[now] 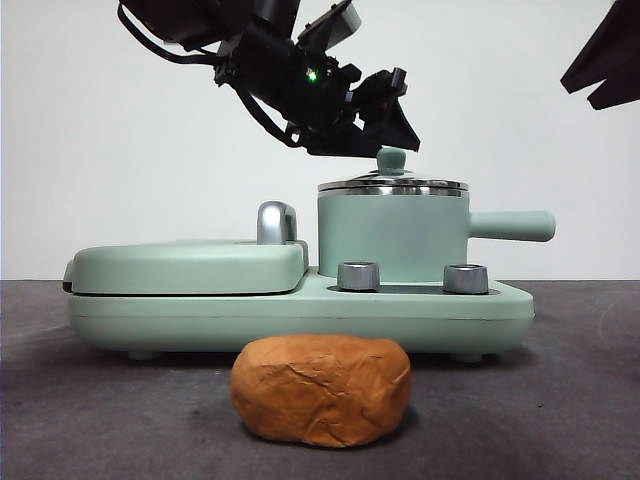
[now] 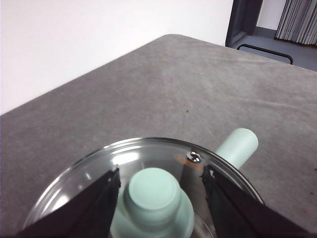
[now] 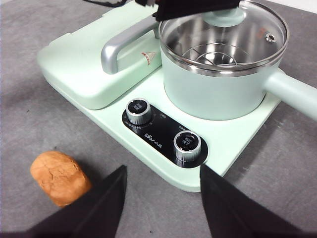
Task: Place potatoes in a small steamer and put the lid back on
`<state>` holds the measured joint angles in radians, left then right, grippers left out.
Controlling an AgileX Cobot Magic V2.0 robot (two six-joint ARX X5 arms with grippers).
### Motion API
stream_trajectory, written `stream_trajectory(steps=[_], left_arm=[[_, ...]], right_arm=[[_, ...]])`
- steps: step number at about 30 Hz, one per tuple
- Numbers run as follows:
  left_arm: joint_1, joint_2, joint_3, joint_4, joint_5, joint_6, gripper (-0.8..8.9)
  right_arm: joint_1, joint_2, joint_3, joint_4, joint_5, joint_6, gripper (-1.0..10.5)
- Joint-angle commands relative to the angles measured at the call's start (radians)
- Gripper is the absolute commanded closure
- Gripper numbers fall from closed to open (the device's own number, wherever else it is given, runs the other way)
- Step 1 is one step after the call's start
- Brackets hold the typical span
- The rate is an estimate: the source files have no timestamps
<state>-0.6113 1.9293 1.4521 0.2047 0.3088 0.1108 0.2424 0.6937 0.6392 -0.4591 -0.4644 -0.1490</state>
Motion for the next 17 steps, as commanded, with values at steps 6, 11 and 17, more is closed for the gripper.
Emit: stream_trajectory(steps=[6,11,17], left_arm=[[-0.009,0.028,0.027,-0.001,-0.002,0.006,7.02],[-0.007,0.028,0.027,-0.012,-0.003,0.008,7.43],[-0.007,0.028,0.027,-0.037,-0.003,0.029,7.98]], right_arm=[[0.005,0.004,0.018,0.012,0.001,0.011,7.1],[0.005,0.004,0.018,0.010,0.001,0.011,7.1],[0.005,0.004,0.018,0.010,0.001,0.014,7.1]])
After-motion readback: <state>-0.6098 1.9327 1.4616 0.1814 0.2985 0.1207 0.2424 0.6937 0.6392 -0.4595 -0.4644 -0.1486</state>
